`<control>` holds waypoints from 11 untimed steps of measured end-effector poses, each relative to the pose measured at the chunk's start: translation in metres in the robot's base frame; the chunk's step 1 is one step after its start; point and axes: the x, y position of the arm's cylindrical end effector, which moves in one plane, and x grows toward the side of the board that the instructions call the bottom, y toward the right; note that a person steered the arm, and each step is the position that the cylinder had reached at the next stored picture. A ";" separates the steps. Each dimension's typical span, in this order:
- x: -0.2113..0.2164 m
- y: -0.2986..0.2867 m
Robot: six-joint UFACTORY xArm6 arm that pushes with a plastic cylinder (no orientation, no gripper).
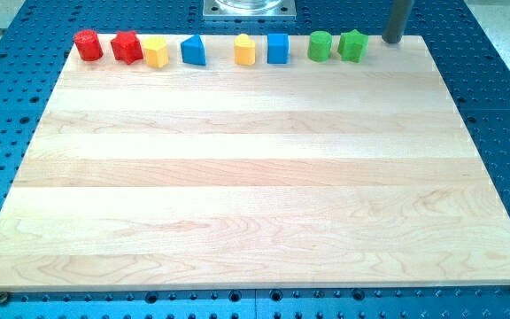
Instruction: Separate the green star from the horizontal line of blocks
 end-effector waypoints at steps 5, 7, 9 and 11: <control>0.043 -0.095; 0.067 -0.099; 0.117 -0.133; 0.213 -0.108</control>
